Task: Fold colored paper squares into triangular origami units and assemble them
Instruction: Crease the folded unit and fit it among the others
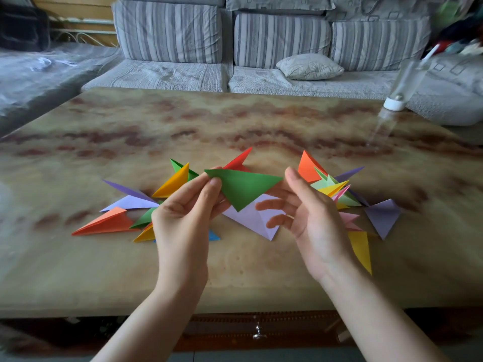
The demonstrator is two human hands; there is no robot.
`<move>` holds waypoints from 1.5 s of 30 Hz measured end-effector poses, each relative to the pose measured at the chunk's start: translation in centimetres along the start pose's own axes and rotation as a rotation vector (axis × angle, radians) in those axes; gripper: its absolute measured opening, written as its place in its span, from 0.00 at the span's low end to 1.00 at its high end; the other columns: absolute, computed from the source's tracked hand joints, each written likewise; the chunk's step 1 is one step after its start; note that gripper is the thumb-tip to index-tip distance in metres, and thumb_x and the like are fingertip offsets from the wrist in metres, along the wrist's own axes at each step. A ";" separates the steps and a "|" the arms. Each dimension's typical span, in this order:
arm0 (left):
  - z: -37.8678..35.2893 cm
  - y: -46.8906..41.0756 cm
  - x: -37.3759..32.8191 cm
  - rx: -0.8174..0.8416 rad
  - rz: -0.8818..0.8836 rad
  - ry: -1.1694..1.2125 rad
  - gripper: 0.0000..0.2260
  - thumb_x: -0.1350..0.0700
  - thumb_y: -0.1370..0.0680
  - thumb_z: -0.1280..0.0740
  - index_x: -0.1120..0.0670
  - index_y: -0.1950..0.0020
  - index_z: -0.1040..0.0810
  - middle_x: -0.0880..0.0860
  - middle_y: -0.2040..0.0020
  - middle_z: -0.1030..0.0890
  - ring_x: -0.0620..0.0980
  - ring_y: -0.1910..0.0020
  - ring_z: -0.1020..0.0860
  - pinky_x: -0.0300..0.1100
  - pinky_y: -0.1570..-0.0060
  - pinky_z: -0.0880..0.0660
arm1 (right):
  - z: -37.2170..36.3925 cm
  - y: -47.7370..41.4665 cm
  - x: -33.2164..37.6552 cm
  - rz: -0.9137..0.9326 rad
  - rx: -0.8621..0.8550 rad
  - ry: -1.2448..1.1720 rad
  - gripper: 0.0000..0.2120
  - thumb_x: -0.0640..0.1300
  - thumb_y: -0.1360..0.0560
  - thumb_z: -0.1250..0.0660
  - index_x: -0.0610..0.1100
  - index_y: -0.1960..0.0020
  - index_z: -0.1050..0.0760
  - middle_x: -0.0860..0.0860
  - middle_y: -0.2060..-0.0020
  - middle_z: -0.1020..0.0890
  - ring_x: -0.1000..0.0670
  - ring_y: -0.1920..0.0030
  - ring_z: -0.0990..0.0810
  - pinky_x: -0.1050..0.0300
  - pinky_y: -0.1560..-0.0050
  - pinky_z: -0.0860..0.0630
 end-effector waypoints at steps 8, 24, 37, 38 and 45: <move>-1.0 0.5 -0.2 0.076 -0.007 -0.064 0.06 0.63 0.26 0.33 0.59 0.51 0.18 0.51 0.60 0.14 0.46 0.61 0.17 0.34 0.62 0.22 | -0.1 -0.1 0.4 0.033 0.062 0.308 0.14 0.51 0.38 0.27 0.42 0.58 0.17 0.47 0.68 0.17 0.50 0.67 0.20 0.58 0.66 0.26; -2.8 1.0 0.8 0.254 0.025 -0.227 0.15 0.62 0.33 0.26 0.57 0.47 0.19 0.54 0.58 0.14 0.50 0.58 0.16 0.39 0.61 0.20 | 0.6 0.4 1.0 0.118 -0.069 0.212 0.06 0.41 0.35 0.26 0.40 0.60 0.18 0.47 0.70 0.17 0.54 0.70 0.22 0.66 0.67 0.27; -3.0 0.8 0.3 0.307 0.023 -0.335 0.15 0.64 0.32 0.26 0.55 0.47 0.19 0.49 0.66 0.15 0.39 0.65 0.19 0.28 0.65 0.27 | 0.1 -0.2 -0.7 -0.098 0.161 0.341 0.14 0.46 0.39 0.27 0.37 0.58 0.18 0.49 0.69 0.19 0.52 0.70 0.26 0.58 0.67 0.26; -3.1 0.8 0.3 0.323 0.023 -0.340 0.15 0.63 0.32 0.26 0.55 0.47 0.19 0.50 0.64 0.15 0.40 0.64 0.18 0.28 0.64 0.26 | 0.0 -0.2 -0.8 -0.121 0.191 0.329 0.14 0.46 0.38 0.27 0.36 0.57 0.18 0.48 0.67 0.19 0.52 0.70 0.25 0.59 0.67 0.26; -3.2 0.7 0.1 0.364 0.036 -0.351 0.18 0.59 0.36 0.26 0.56 0.46 0.19 0.54 0.63 0.15 0.42 0.65 0.18 0.30 0.64 0.25 | -0.7 0.2 -0.7 -0.138 0.323 0.371 0.10 0.44 0.36 0.28 0.39 0.59 0.17 0.47 0.67 0.17 0.53 0.69 0.23 0.62 0.71 0.26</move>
Point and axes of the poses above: each hand's wrist, its own y-axis away from the middle knuckle, its own z-axis out of the back of the hand, x = y × z, the point moved 10 cm from there along -y, towards the middle knuckle
